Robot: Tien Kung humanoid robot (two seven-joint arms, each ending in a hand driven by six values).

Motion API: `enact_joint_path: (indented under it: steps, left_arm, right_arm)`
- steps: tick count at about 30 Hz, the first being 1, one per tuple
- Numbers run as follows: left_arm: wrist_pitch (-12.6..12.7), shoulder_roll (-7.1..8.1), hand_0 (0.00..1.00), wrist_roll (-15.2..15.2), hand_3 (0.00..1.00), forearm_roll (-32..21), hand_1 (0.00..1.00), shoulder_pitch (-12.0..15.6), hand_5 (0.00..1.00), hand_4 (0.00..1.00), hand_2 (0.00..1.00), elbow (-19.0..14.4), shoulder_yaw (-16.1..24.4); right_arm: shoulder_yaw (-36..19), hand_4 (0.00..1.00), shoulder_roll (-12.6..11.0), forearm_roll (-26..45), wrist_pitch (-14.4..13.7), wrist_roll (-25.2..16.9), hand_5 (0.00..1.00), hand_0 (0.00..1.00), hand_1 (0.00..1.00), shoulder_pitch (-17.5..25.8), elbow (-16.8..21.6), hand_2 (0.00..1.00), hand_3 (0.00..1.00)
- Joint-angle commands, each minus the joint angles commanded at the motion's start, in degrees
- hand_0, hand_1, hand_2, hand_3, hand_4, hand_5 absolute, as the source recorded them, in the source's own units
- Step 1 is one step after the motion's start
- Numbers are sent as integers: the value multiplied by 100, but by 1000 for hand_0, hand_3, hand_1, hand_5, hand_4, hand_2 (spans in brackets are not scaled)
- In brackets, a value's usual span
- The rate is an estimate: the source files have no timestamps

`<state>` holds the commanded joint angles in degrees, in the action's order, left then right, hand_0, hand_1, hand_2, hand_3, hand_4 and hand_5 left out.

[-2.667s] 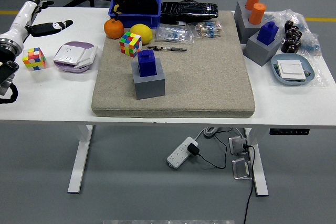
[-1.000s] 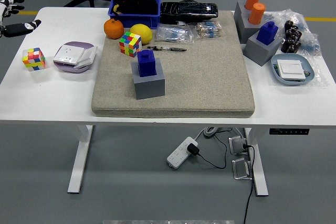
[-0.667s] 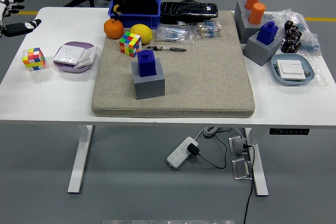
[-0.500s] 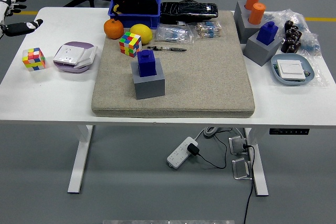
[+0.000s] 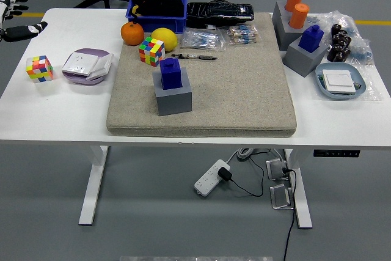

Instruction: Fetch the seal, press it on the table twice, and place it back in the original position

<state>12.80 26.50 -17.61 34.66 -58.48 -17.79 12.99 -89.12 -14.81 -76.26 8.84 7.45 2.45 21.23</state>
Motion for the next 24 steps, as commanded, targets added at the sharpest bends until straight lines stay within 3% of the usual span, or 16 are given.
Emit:
enact_joint_path:
  steps: [24]
  left_arm:
    - [-10,-78,851,0,842,25,835,-53,250,796,810,-20,0]
  right_arm:
    - [104,752,-37,54,15,20,520,836,747,-36,-42,702,719]
